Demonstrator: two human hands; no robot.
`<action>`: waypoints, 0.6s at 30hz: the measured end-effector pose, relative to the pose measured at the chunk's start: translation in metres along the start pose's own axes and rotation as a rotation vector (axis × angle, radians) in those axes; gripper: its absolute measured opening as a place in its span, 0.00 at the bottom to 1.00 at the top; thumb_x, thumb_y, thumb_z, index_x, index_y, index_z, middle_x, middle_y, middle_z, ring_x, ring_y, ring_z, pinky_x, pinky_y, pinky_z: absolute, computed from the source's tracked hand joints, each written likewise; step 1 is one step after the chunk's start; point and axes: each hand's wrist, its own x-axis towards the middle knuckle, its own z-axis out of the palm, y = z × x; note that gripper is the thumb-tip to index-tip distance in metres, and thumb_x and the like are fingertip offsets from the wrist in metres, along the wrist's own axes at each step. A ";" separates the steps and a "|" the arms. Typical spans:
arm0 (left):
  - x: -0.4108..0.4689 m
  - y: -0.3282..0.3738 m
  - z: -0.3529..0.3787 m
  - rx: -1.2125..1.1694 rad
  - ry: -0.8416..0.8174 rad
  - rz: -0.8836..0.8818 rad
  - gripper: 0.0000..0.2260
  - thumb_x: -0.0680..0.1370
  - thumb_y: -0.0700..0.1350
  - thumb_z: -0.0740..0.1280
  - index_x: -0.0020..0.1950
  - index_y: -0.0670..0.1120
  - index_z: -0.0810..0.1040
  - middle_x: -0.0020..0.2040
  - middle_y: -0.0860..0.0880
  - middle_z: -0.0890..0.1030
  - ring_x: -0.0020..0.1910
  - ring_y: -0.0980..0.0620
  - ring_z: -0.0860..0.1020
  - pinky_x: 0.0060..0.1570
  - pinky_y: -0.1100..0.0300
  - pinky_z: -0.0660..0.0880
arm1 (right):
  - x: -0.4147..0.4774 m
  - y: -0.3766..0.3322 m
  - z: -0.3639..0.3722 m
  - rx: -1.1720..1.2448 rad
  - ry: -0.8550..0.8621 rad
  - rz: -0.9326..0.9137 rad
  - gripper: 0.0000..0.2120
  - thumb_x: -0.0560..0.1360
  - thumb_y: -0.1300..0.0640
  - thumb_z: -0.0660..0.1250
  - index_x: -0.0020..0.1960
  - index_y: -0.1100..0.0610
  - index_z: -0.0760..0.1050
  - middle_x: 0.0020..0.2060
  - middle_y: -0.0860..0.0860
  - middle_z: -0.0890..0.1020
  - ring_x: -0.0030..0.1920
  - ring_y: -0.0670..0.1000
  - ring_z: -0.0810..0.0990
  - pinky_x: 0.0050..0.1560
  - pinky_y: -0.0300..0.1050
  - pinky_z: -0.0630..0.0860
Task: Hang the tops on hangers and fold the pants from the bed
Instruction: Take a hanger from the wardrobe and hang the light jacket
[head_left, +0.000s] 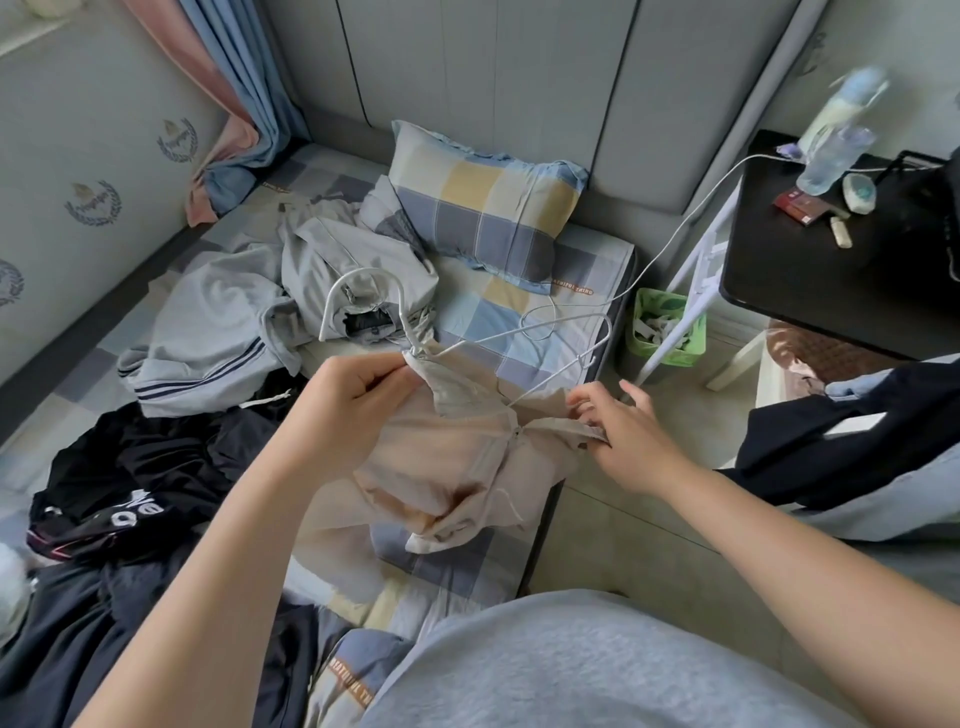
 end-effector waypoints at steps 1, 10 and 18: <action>0.001 -0.001 -0.001 0.006 0.006 0.002 0.10 0.83 0.48 0.65 0.44 0.50 0.82 0.31 0.54 0.67 0.32 0.57 0.62 0.32 0.58 0.58 | -0.001 0.000 0.000 0.023 0.016 -0.006 0.24 0.72 0.67 0.63 0.62 0.47 0.64 0.48 0.37 0.78 0.57 0.42 0.78 0.75 0.41 0.40; 0.006 -0.002 -0.007 -0.048 -0.117 -0.014 0.12 0.82 0.52 0.64 0.50 0.48 0.85 0.36 0.49 0.71 0.38 0.52 0.65 0.39 0.55 0.61 | 0.015 0.005 -0.007 -0.262 -0.103 0.041 0.08 0.77 0.57 0.61 0.46 0.43 0.69 0.44 0.42 0.76 0.60 0.45 0.74 0.76 0.59 0.32; 0.007 0.004 -0.008 -0.067 -0.170 -0.092 0.11 0.82 0.51 0.64 0.49 0.53 0.87 0.38 0.49 0.80 0.39 0.54 0.69 0.41 0.56 0.65 | 0.025 0.012 -0.035 -0.445 0.124 0.082 0.17 0.69 0.62 0.67 0.55 0.49 0.76 0.52 0.41 0.78 0.67 0.47 0.70 0.74 0.63 0.30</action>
